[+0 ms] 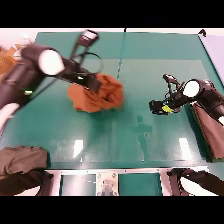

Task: Fold the shirts.

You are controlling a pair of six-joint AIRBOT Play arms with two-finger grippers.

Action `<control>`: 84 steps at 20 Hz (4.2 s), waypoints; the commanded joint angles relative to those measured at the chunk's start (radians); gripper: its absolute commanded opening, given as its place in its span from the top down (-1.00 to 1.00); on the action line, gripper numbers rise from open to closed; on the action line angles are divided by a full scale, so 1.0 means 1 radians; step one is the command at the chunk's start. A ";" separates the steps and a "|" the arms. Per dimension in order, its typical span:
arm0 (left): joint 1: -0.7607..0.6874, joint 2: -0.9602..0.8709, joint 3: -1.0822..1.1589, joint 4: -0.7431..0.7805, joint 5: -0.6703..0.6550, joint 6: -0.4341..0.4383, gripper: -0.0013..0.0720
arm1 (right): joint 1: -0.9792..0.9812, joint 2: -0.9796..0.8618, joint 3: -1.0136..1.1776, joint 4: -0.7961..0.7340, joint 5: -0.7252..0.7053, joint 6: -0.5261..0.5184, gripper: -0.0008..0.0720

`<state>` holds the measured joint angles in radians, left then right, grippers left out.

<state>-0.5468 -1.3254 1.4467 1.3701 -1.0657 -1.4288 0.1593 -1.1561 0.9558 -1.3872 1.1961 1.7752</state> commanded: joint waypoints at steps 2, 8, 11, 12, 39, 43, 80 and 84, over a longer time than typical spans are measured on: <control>-0.048 -0.189 0.014 -0.252 0.104 0.032 -0.96 | 0.000 0.000 0.000 0.000 0.000 0.000 0.94; 0.156 -0.167 0.135 -0.076 -0.154 0.001 -0.95 | 0.000 0.000 0.000 0.000 0.000 0.000 0.94; 0.307 -0.171 0.155 -0.072 -0.221 -0.037 -0.95 | 0.000 0.000 0.000 0.000 0.000 0.000 0.94; 0.352 -0.174 0.145 -0.072 -0.230 -0.037 -0.95 | 0.000 0.000 0.000 0.000 0.000 0.000 0.94; 0.557 -0.475 0.014 -0.576 -0.034 0.311 0.89 | -0.106 -0.478 0.007 0.922 -0.260 -0.589 0.94; 0.557 -0.475 0.243 -0.566 -0.203 0.263 0.89 | -0.193 -0.385 0.088 0.898 -0.248 -0.607 0.95; 0.444 -0.458 0.089 -0.652 0.330 0.417 0.89 | -0.424 -0.333 -0.010 0.879 -0.578 -0.744 0.94; 0.464 -0.495 0.182 -0.653 0.291 0.416 -0.06 | -0.443 -0.471 0.190 0.872 -0.478 -0.743 0.34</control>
<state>-0.0879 -1.7660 1.5822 0.7425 -0.7895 -1.0218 -0.2802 -1.5154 1.0389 -0.5213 0.6781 1.0439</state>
